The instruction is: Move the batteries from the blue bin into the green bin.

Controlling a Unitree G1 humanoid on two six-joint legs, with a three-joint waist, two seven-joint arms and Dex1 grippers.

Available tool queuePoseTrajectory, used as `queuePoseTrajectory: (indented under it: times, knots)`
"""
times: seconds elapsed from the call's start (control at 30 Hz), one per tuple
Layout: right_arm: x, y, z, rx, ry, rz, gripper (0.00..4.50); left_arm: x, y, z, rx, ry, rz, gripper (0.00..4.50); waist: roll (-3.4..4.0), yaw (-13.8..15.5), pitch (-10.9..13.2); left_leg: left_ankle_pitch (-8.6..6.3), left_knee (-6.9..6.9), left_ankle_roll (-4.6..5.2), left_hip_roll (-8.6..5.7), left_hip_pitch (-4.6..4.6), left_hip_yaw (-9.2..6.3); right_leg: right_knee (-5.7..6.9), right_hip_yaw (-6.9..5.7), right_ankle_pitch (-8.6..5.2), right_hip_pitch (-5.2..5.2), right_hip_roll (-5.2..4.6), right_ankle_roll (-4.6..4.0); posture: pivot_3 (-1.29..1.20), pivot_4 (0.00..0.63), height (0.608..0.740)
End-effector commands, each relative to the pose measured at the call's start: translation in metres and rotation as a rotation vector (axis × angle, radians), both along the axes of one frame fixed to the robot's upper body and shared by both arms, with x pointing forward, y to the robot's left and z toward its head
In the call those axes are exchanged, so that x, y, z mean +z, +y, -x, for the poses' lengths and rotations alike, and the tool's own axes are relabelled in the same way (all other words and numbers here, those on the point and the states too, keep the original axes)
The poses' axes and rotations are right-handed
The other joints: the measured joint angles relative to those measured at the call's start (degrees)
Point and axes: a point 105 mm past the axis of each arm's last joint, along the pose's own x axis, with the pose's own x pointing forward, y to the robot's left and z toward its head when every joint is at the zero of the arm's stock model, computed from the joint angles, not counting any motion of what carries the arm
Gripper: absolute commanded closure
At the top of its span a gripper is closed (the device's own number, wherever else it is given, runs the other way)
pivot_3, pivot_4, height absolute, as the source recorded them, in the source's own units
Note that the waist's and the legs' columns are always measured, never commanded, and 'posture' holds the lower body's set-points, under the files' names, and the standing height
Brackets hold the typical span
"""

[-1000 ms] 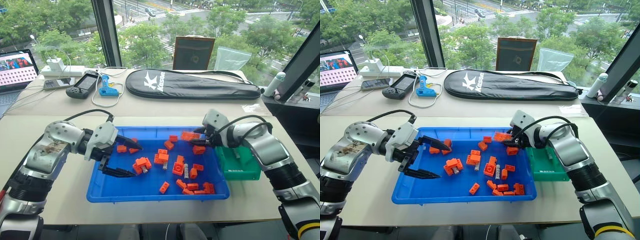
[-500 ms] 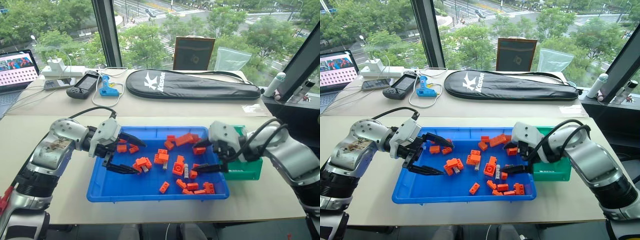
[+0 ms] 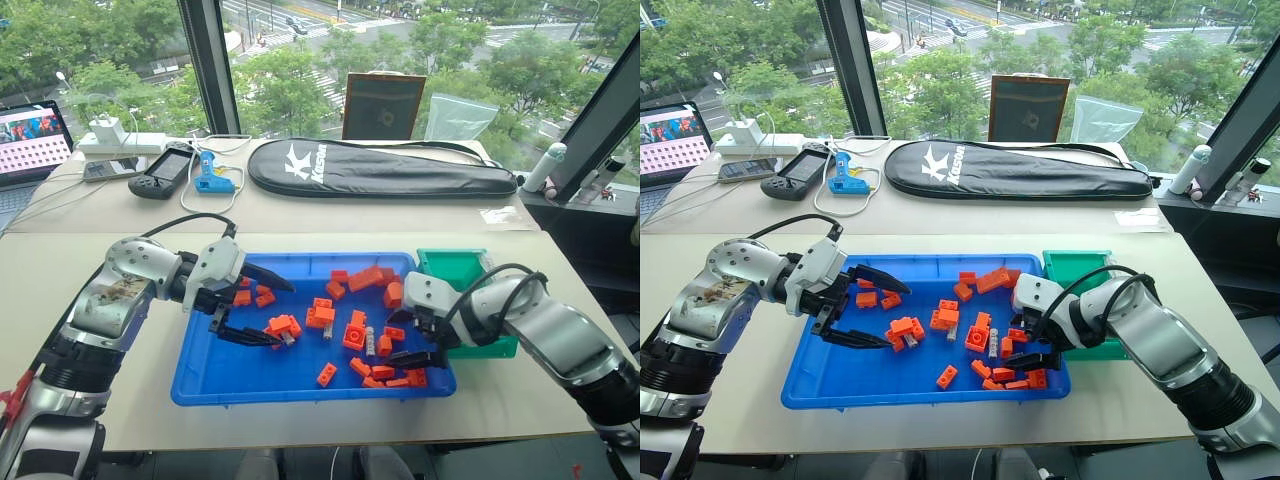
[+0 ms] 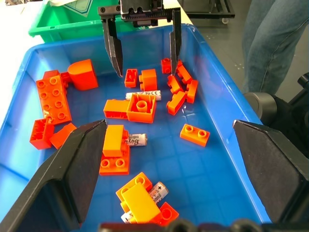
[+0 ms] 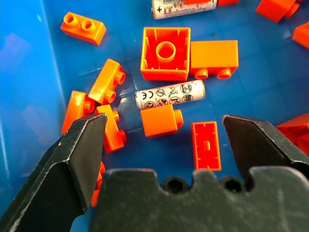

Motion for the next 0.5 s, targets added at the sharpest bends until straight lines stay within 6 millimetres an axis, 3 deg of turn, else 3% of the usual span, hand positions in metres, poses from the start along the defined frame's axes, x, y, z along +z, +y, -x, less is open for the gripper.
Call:
queuePoseTrajectory:
  times: [0.03, 0.23, 0.5]
  knots:
    - [-0.001, 0.003, 0.0, -0.017, 0.001, -0.017, 1.84, 0.007, 0.005, 0.001, 0.016, -0.034, -0.007, 0.0, 0.0, 0.0, 0.0, 0.0, 0.0, 0.0, 0.0, 0.01, 0.0, 0.0, 0.0, 0.0, 0.01, 0.0, 0.0, 0.0, 0.15, 0.734]
    - [0.015, -0.002, -0.005, -0.034, -0.036, -0.028, 3.69, 0.005, 0.005, 0.0, 0.034, -0.021, -0.018, 0.0, 0.0, -0.2, 0.0, 0.0, 0.0, 0.0, 0.01, 0.04, 0.0, 0.02, 0.0, 0.0, 0.02, 0.01, 0.0, 0.0, 0.15, 0.734]
    - [0.054, -0.005, -0.027, -0.058, -0.169, -0.052, 3.69, 0.004, 0.004, 0.001, 0.038, -0.017, -0.002, 0.0, 0.0, -0.3, 0.0, 0.0, -0.01, 0.0, 0.01, 0.01, 0.0, 0.01, 0.0, 0.0, -0.03, 0.01, 0.0, 0.0, 0.15, 0.734]
